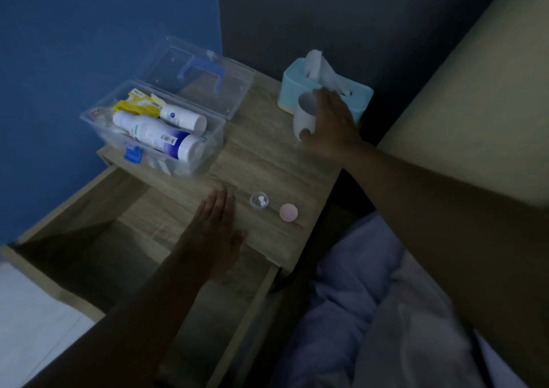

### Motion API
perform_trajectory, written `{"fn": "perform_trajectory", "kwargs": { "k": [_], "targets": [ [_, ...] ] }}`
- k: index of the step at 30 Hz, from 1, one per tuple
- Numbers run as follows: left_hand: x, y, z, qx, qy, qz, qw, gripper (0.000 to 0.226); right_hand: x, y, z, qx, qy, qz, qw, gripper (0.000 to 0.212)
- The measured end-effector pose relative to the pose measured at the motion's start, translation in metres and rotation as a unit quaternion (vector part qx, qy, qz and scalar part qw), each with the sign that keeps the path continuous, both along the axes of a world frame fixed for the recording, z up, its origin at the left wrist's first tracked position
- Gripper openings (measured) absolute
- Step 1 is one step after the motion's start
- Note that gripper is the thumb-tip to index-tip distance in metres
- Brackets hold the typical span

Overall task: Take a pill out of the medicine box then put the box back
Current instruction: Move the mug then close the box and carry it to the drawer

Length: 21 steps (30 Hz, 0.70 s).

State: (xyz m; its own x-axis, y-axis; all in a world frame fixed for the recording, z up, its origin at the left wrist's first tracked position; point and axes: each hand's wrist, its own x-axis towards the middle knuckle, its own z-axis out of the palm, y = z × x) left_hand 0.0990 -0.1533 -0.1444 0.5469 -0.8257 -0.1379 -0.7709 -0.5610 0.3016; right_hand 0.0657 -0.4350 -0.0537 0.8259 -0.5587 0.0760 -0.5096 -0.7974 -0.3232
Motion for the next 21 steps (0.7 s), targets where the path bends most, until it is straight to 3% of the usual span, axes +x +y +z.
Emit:
{"fn": "perform_trajectory", "kwargs": {
  "k": [4,9,16,21],
  "targets": [
    [0.002,0.001,-0.002,-0.007,0.004,-0.002,1.000,0.083,0.015,-0.016,-0.003,-0.029,0.075,0.012,0.997,0.099],
    [0.004,-0.001,-0.004,-0.003,0.013,-0.005,1.000,0.085,0.022,-0.023,-0.009,-0.047,0.080,0.002,0.996,0.094],
    [0.004,0.000,-0.008,-0.020,-0.002,-0.003,1.000,0.083,0.033,-0.029,-0.001,-0.052,0.133,-0.014,0.990,0.108],
    [0.000,0.001,-0.008,-0.018,-0.013,0.009,1.000,0.081,0.034,-0.012,0.012,-0.126,0.124,0.007,0.984,0.088]
  ]
}}
